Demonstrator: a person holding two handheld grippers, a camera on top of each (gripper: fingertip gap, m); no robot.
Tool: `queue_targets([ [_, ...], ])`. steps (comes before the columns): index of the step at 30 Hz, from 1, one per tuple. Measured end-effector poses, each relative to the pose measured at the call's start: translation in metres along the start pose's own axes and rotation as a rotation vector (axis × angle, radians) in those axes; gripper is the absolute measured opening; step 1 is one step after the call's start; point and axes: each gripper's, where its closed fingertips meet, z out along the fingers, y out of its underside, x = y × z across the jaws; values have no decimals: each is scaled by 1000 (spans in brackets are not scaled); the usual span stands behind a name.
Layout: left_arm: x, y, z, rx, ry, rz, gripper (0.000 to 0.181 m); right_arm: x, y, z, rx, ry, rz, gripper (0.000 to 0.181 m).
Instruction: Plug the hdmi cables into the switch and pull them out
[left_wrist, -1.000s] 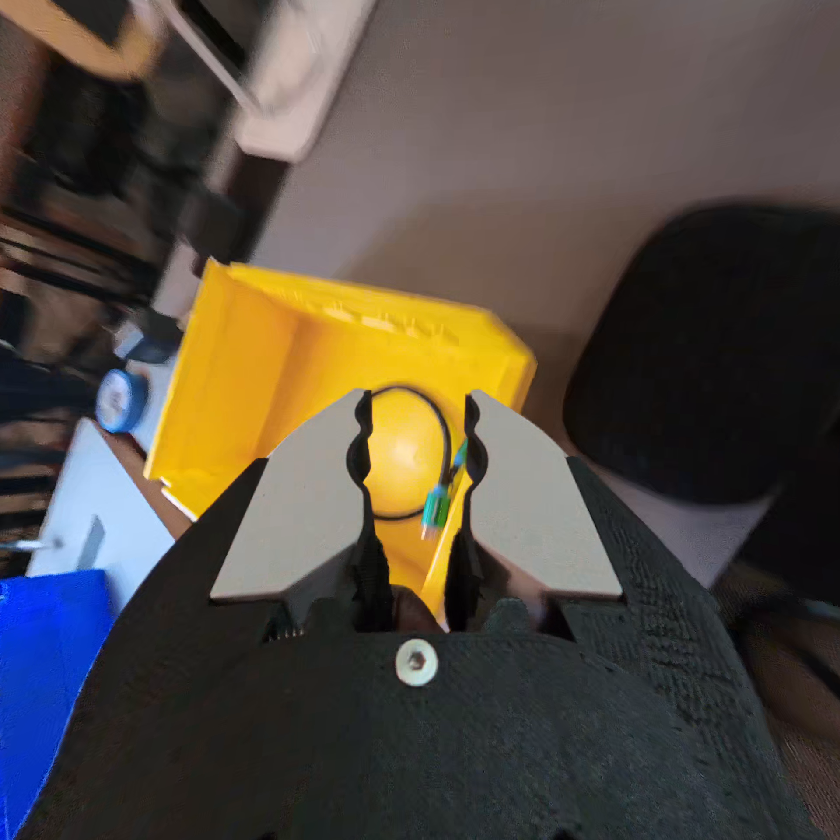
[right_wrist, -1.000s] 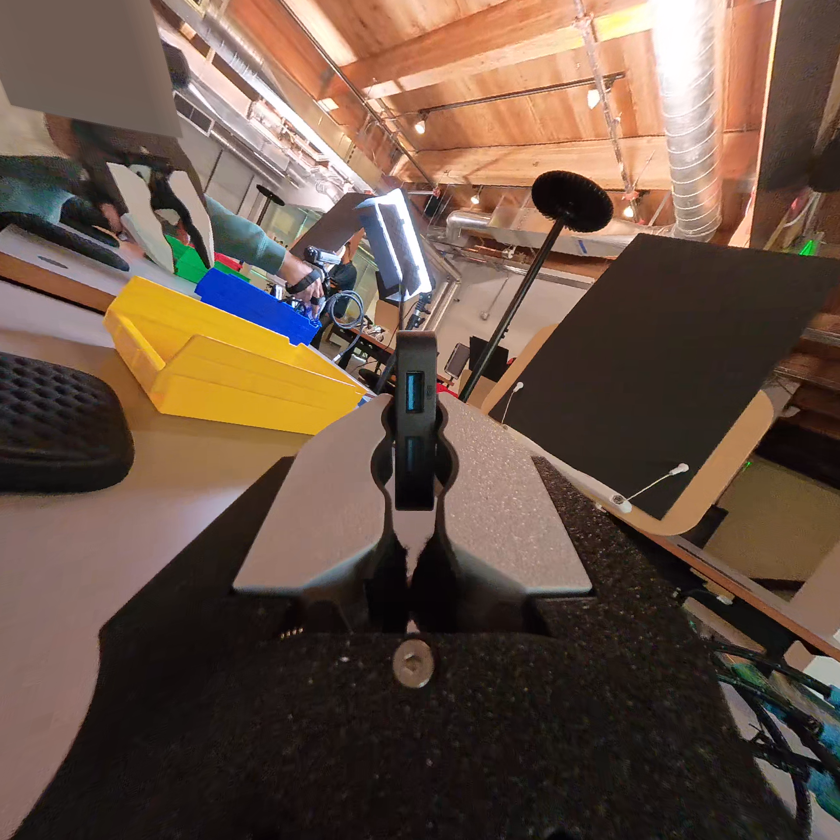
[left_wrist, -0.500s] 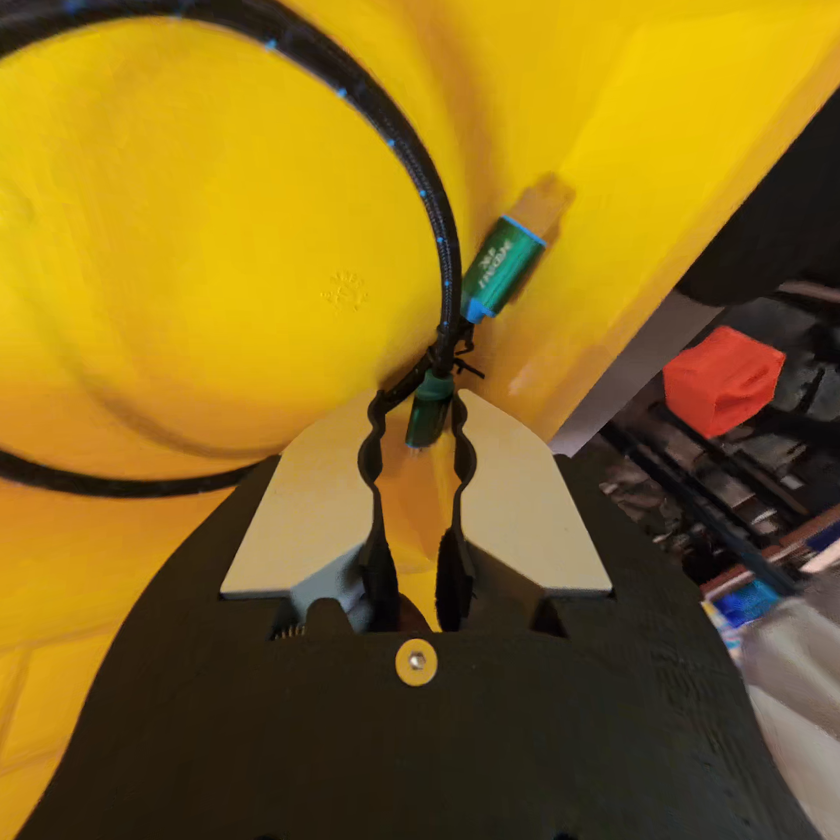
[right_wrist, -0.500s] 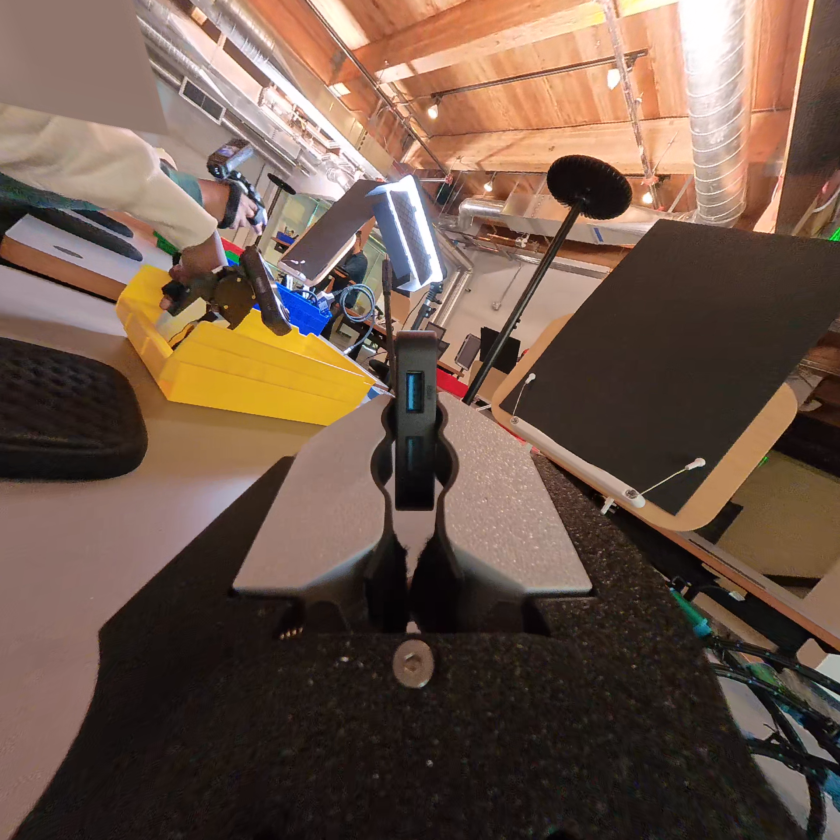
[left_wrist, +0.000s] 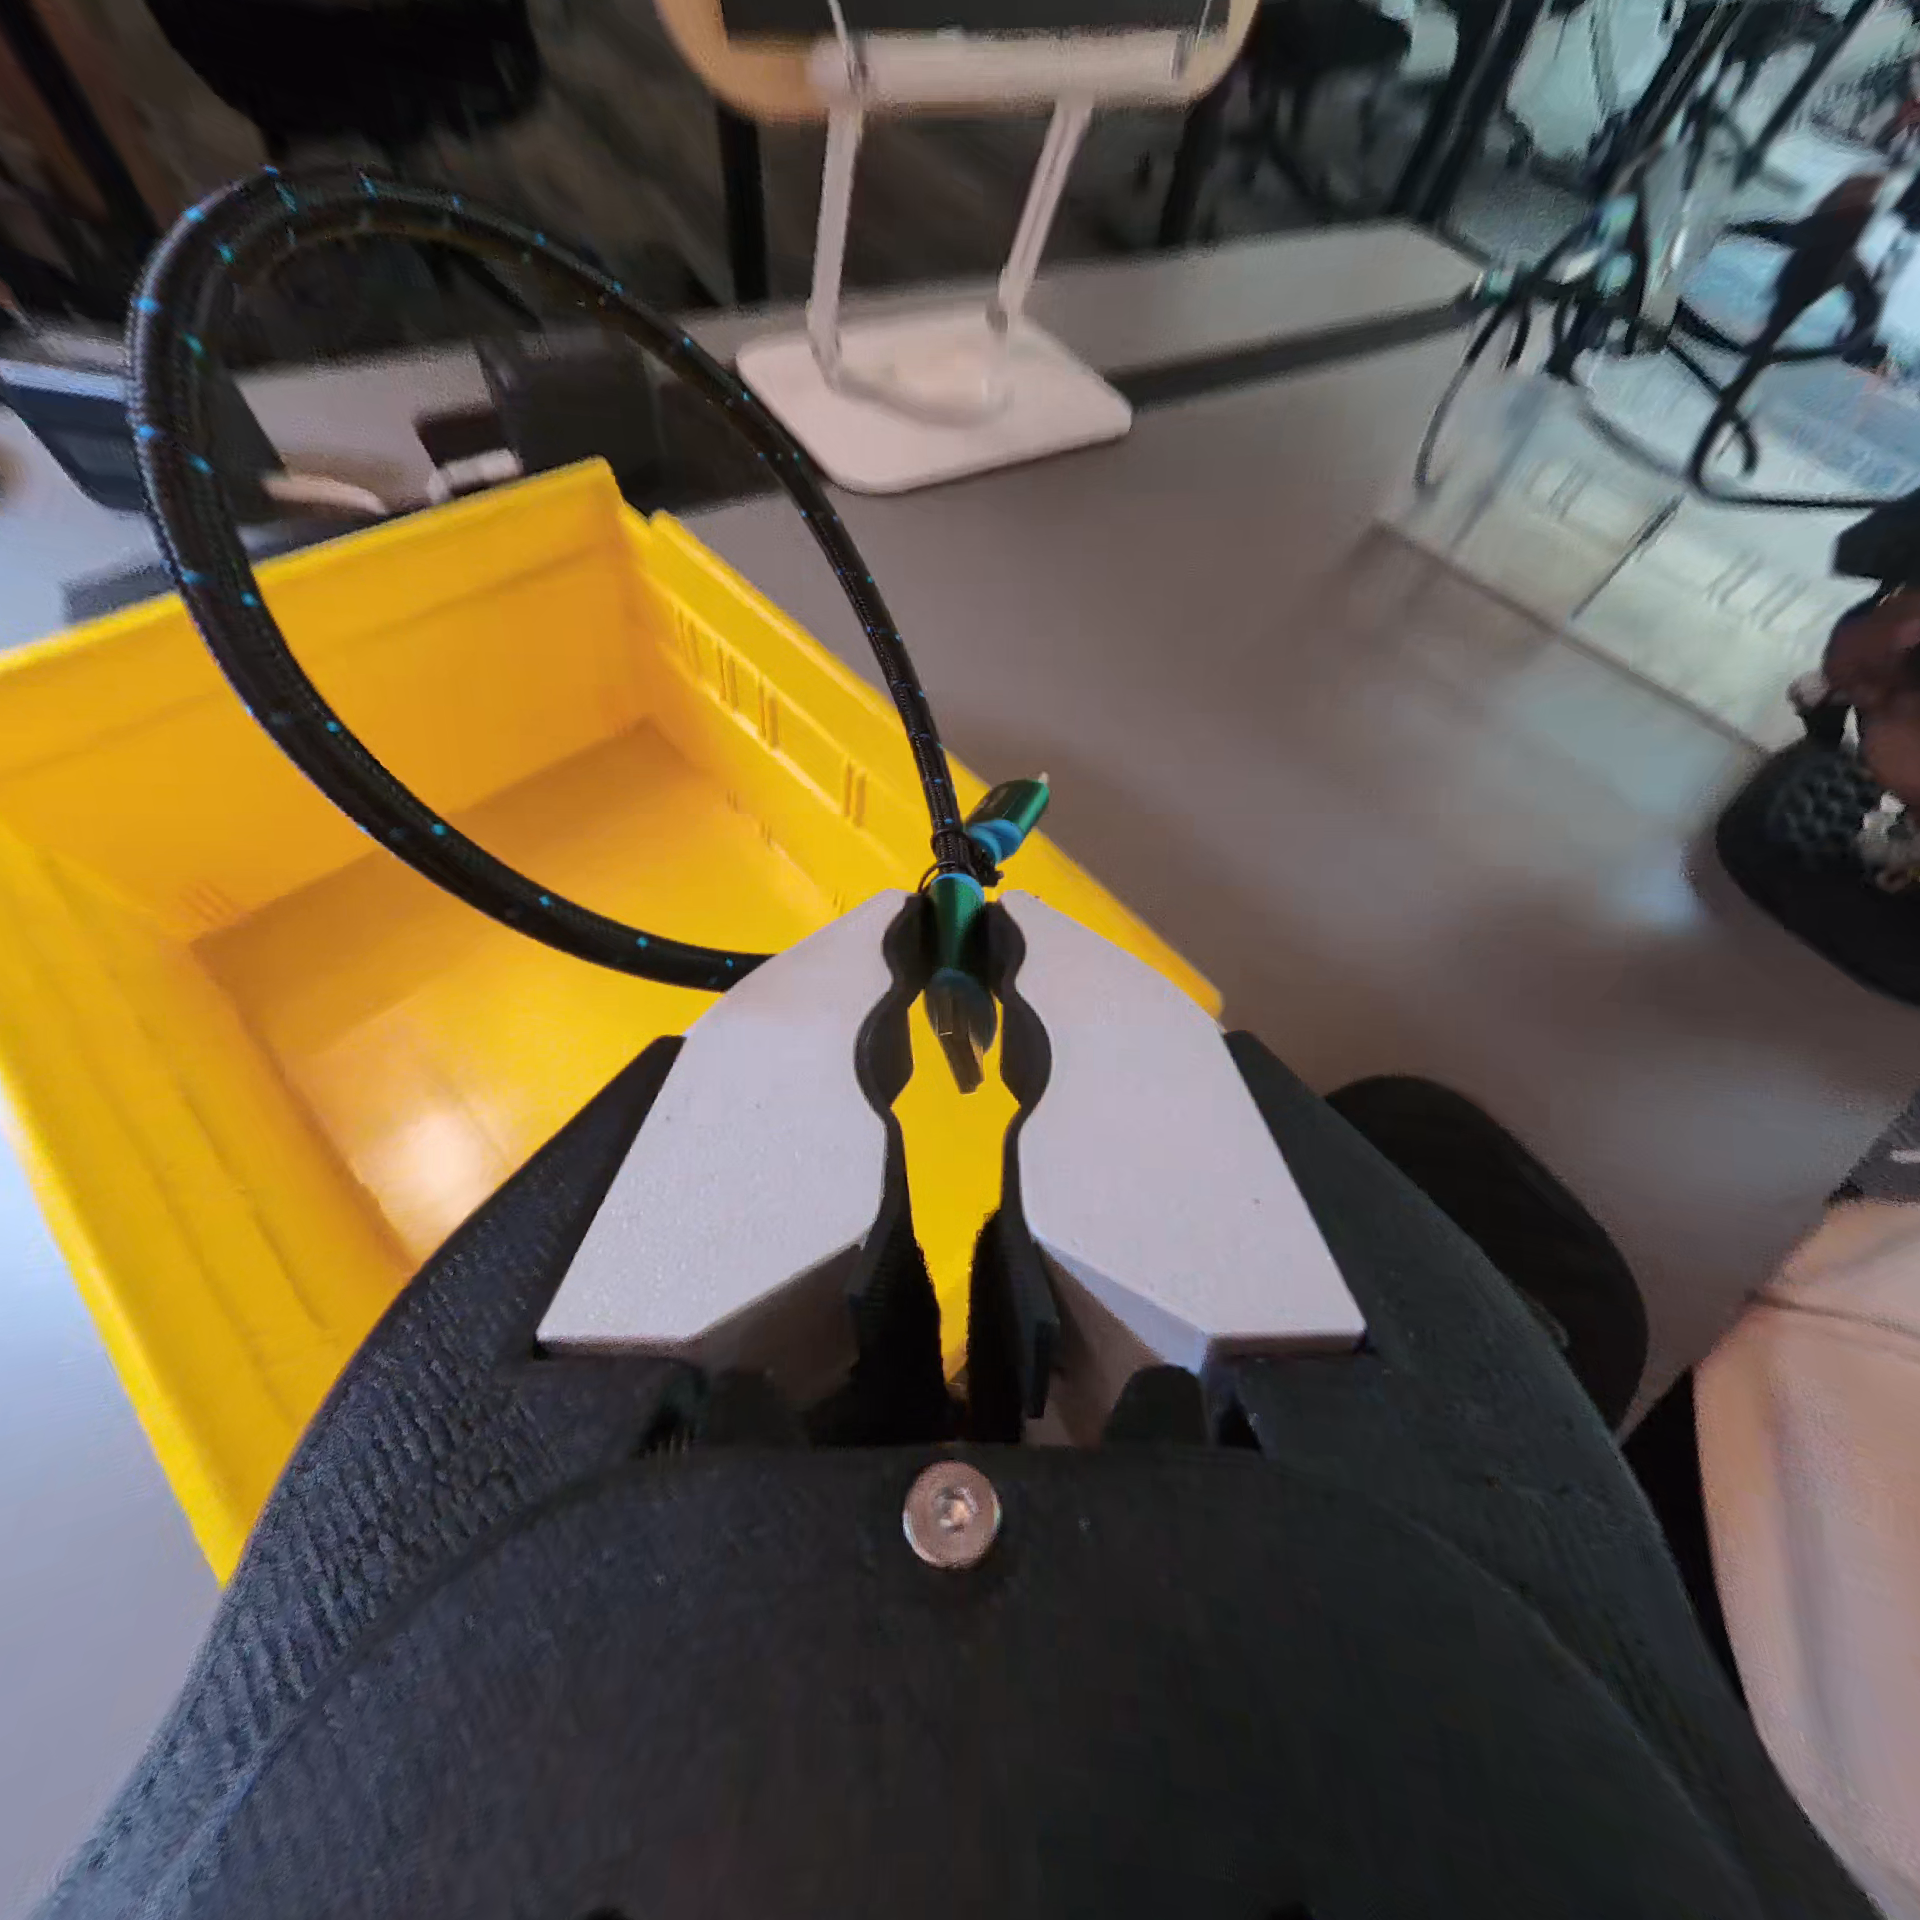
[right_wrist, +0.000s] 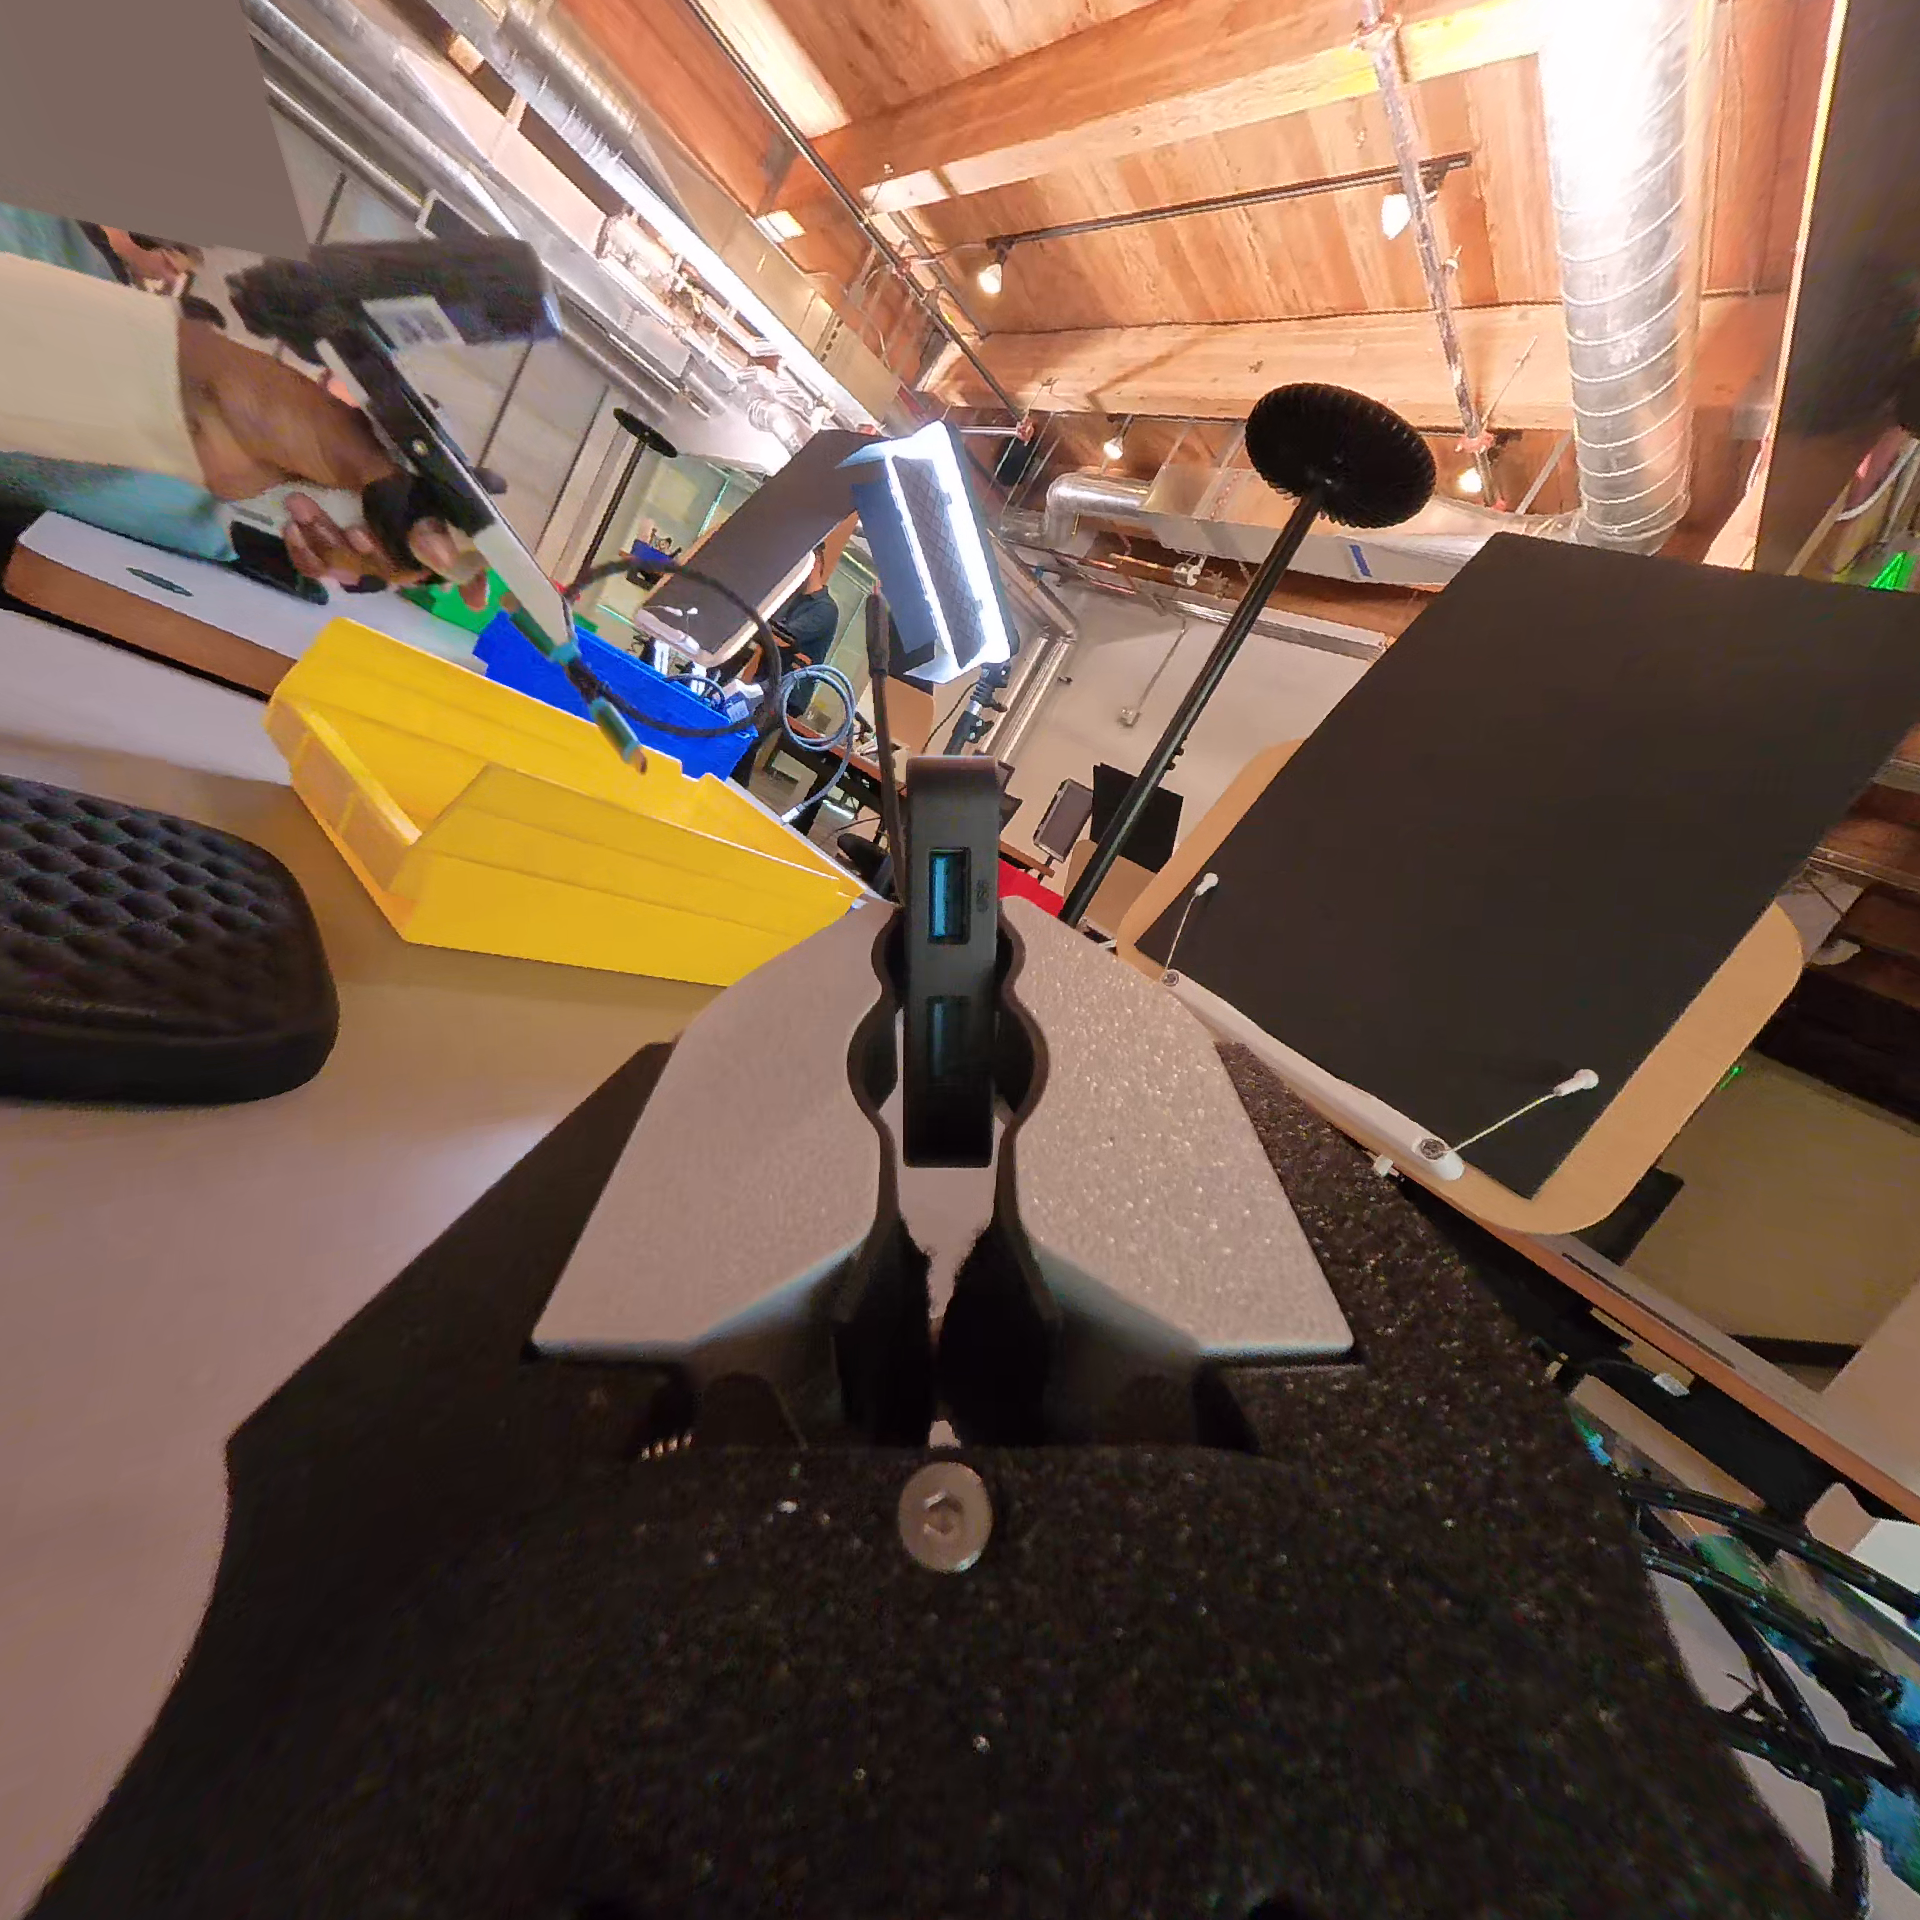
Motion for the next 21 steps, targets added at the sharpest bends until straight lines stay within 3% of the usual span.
queue_targets([
  [4,56,-18,-17,216,-5,-19,11,-2,0,1,-5,-5,-12,14],
  [7,94,3,-2,295,-97,-52,11,0,0,0,-19,23,-49,14],
  [13,140,87,52,145,-175,-98,12,-6,5,3,-68,29,-144,14],
  [17,140,94,56,160,-260,-127,12,-9,4,3,-63,19,-164,13],
  [21,145,98,55,194,-238,-242,12,-9,3,3,-59,20,-170,13],
])
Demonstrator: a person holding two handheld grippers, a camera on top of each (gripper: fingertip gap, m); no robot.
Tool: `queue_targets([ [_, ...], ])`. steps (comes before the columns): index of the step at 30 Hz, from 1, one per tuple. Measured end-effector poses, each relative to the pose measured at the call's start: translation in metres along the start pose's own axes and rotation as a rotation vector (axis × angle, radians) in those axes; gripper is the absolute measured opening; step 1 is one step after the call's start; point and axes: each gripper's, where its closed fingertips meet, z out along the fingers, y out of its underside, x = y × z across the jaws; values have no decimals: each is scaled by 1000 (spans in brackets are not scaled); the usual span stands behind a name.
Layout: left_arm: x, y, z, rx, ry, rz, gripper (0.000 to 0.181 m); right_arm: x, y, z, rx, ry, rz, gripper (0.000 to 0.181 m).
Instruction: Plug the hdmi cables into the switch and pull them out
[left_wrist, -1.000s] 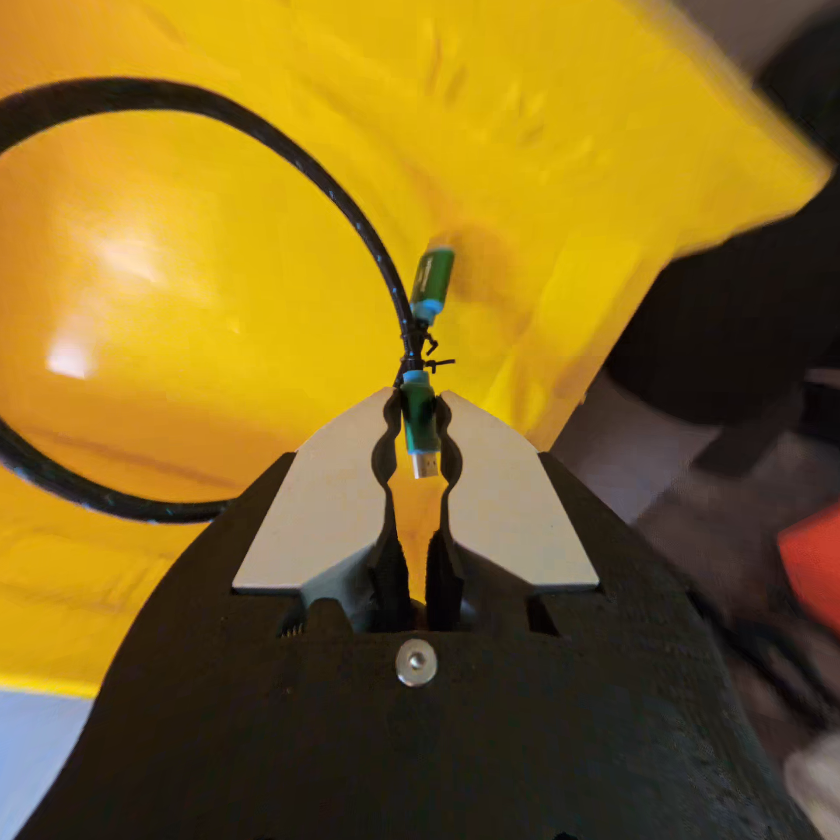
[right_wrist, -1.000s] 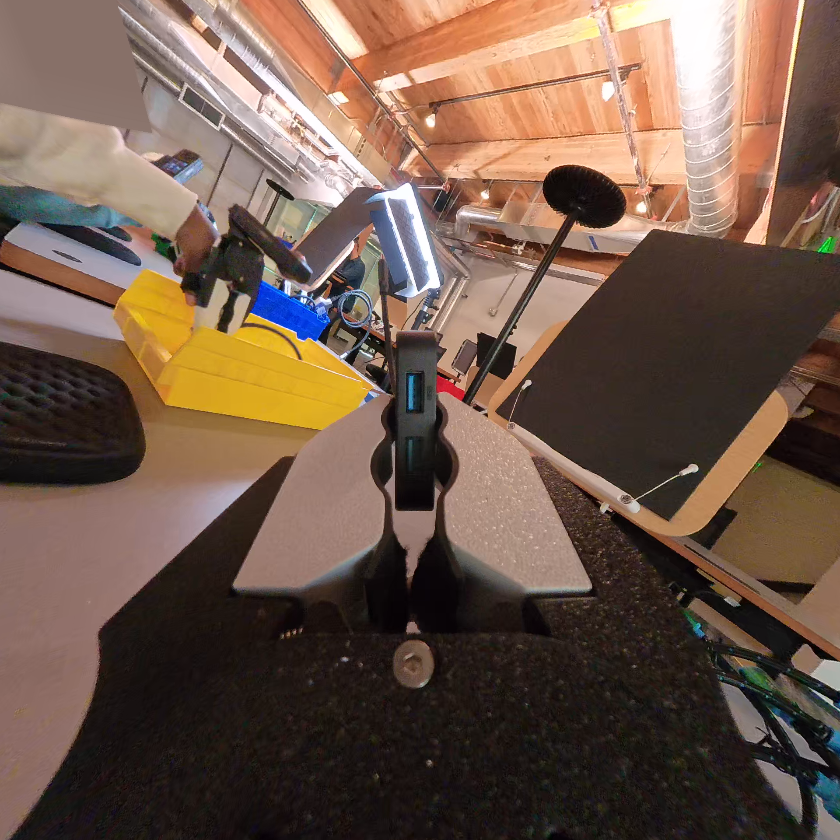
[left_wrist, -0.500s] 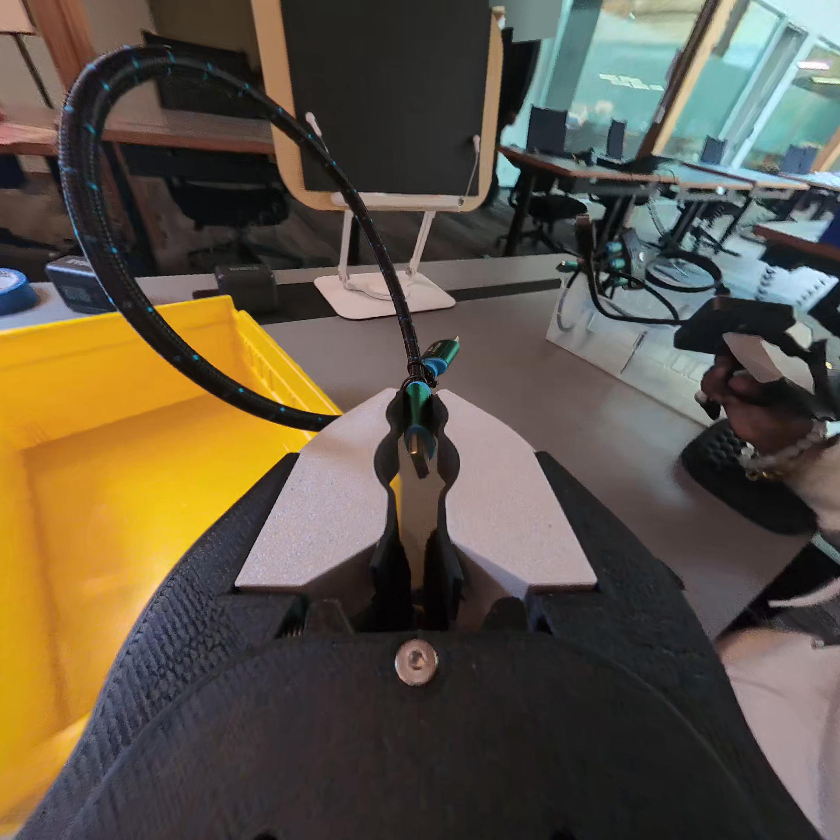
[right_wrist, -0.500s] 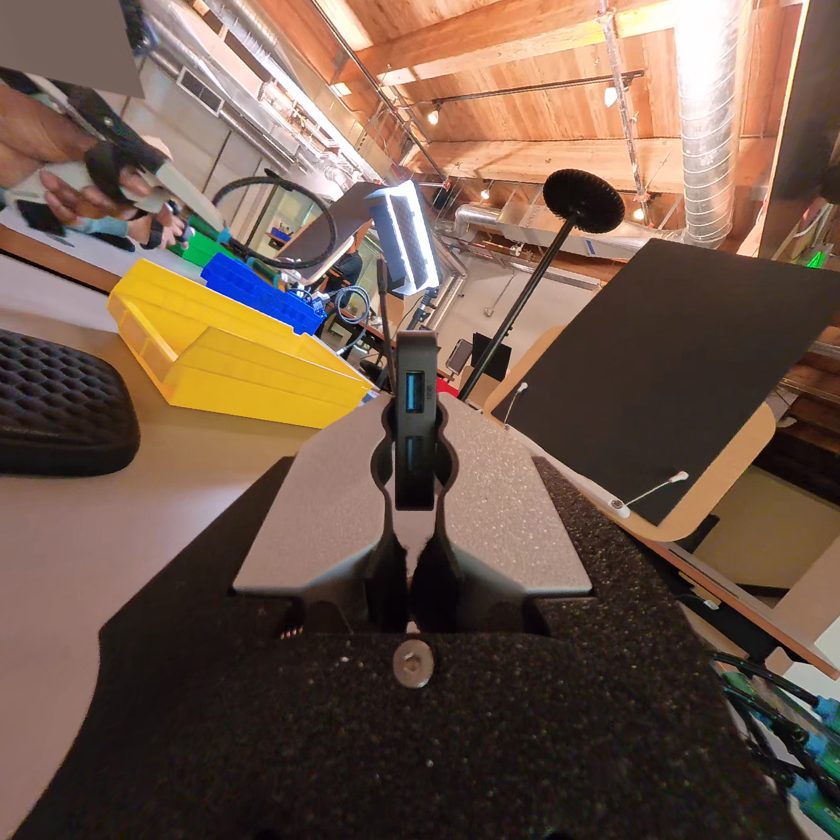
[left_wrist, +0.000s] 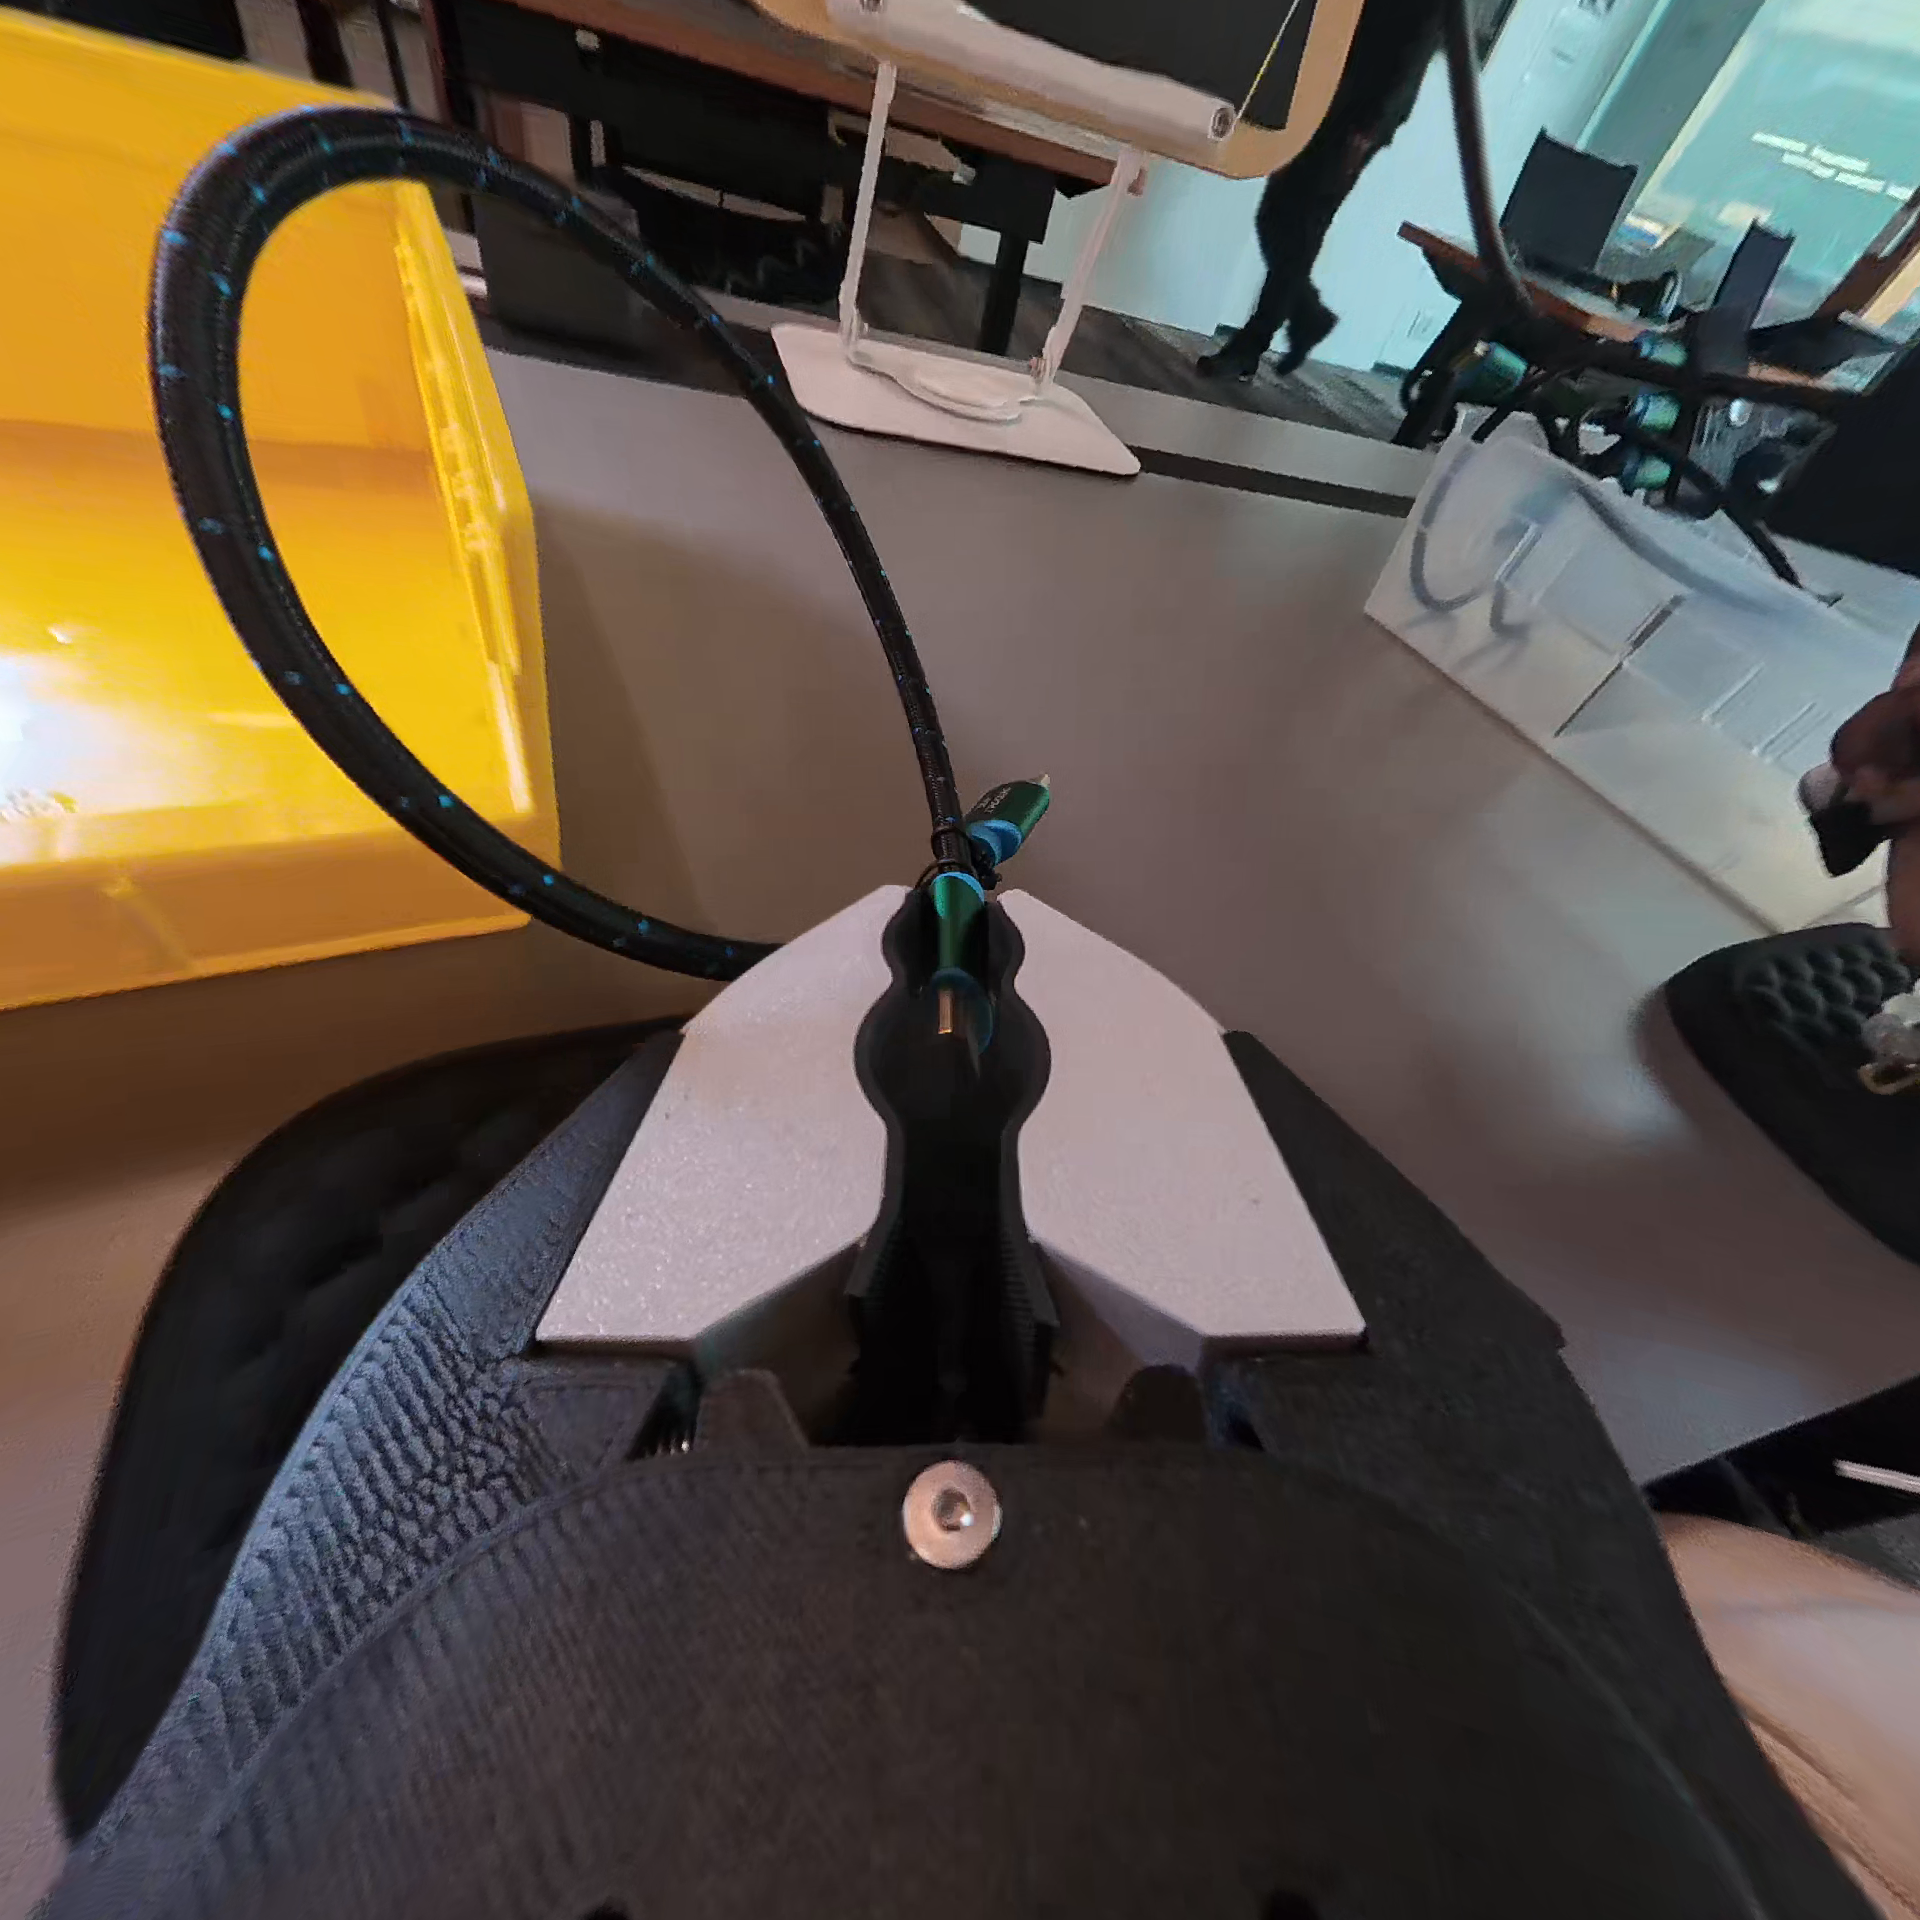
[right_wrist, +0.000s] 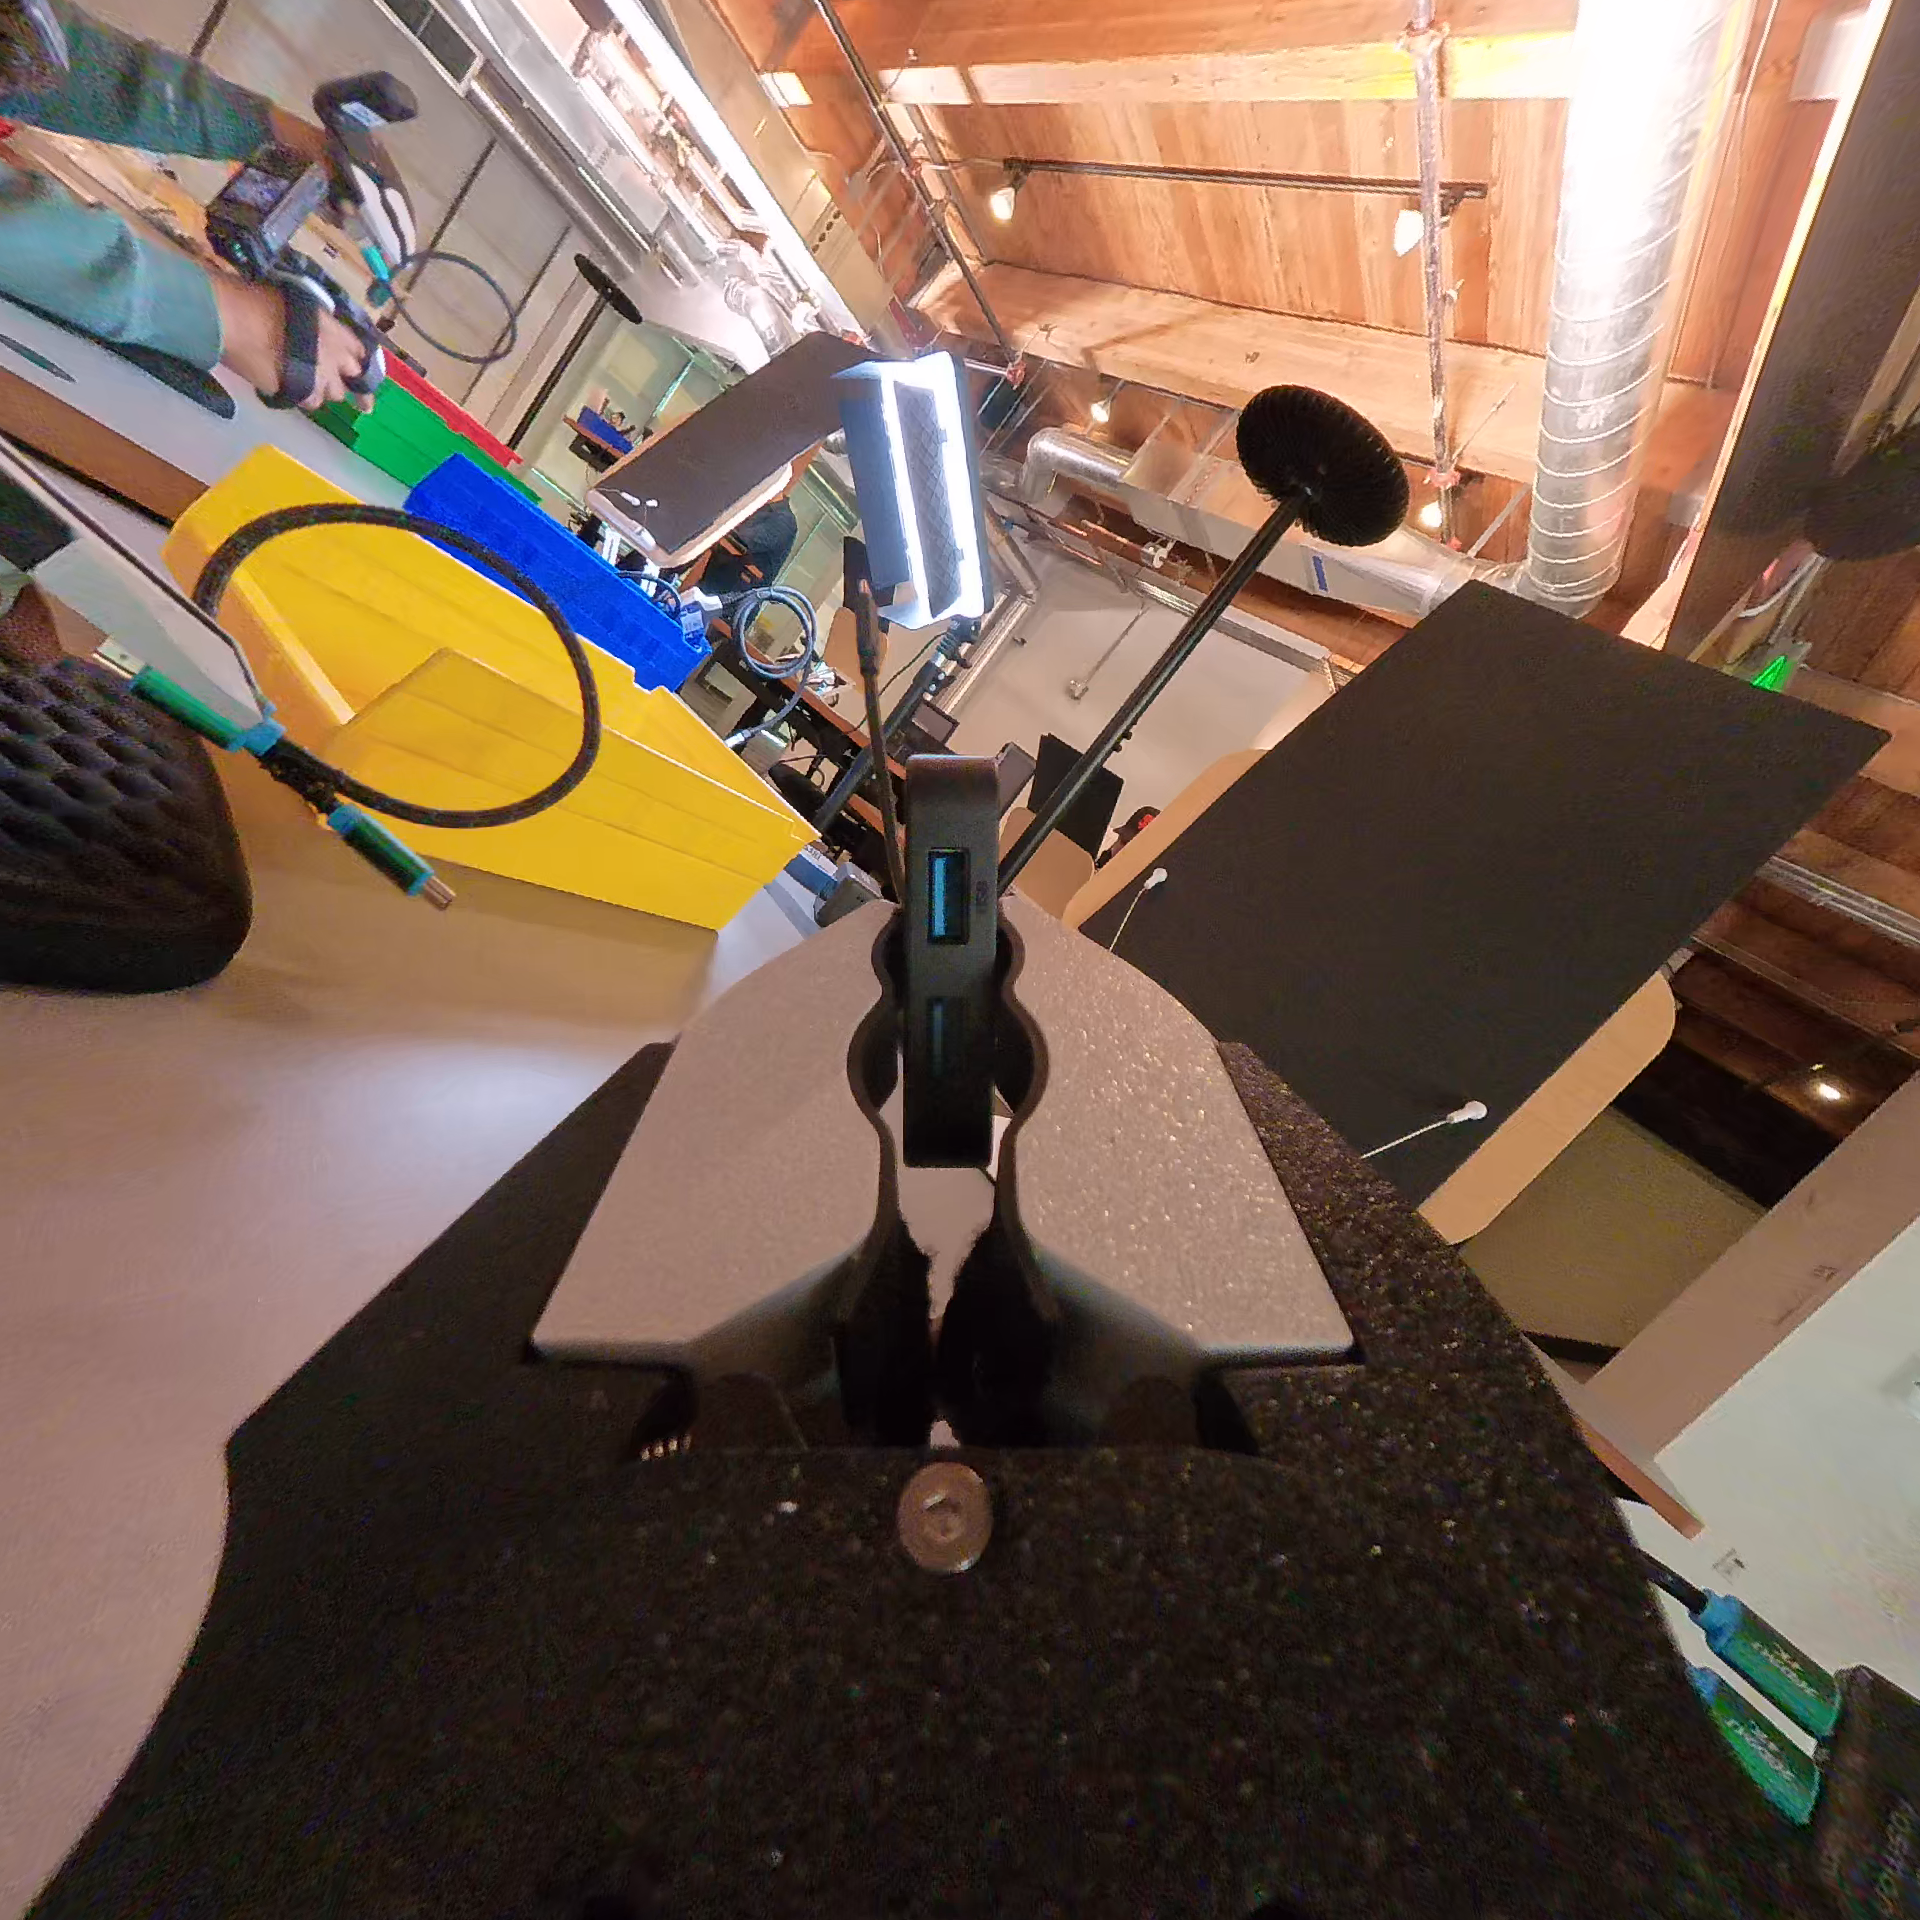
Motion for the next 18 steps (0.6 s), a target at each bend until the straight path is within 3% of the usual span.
queue_targets([
  [4,22,10,-1,-33,160,-237,12,-2,1,0,-4,-9,-1,13],
  [7,30,-22,-16,36,282,-208,68,-1,1,0,-3,-6,1,13],
  [9,34,-47,-32,79,364,58,79,0,0,0,1,-4,4,13],
  [13,31,-56,-63,-46,513,837,67,-1,-1,0,9,-13,14,13],
  [15,20,-58,-57,-79,530,1179,61,-2,-2,0,14,-21,10,13],
  [18,6,-43,-30,-266,606,1498,52,-2,-3,-1,15,-17,-7,13],
])
